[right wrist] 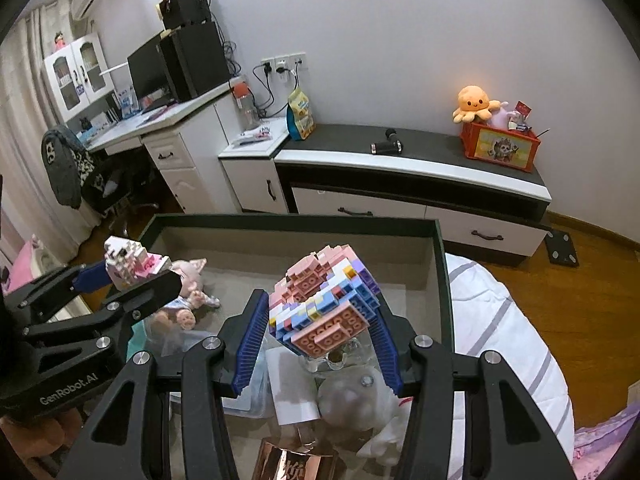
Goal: Organize rigid objects
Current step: 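Carry both block figures into the pink box and release them, then withdraw both tools from the pink box back over the bed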
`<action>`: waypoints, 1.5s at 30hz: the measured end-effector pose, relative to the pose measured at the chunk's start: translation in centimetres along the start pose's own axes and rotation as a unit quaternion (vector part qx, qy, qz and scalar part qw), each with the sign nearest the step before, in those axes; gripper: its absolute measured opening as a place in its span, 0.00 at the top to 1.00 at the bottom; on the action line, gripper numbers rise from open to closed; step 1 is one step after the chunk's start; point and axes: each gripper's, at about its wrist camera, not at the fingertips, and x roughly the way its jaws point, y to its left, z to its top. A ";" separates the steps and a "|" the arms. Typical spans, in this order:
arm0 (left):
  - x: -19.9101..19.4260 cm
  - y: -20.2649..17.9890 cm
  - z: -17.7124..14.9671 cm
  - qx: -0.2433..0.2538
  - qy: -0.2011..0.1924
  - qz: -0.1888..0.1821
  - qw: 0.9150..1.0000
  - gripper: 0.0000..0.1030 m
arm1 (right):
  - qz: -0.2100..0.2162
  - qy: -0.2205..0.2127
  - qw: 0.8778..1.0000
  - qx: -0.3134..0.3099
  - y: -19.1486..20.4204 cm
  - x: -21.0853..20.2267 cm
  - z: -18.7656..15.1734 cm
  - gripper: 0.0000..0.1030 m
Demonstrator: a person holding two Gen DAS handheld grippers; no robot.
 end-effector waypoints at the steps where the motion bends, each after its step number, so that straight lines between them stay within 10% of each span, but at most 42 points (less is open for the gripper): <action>1: -0.2 0.0 0.0 0.000 -0.002 0.004 1.000 0.32 | -0.001 -0.001 1.000 0.001 0.0 -0.1 -0.1 0.44; 7: -2.5 1.1 -0.6 -0.019 -0.032 0.020 0.999 0.00 | -0.017 -0.011 1.000 0.013 -0.3 -1.4 -0.7 0.15; 45: -24.9 0.0 -16.2 -0.043 -0.124 0.031 0.991 0.00 | -0.040 -0.155 0.986 0.040 6.7 -24.2 -15.7 0.12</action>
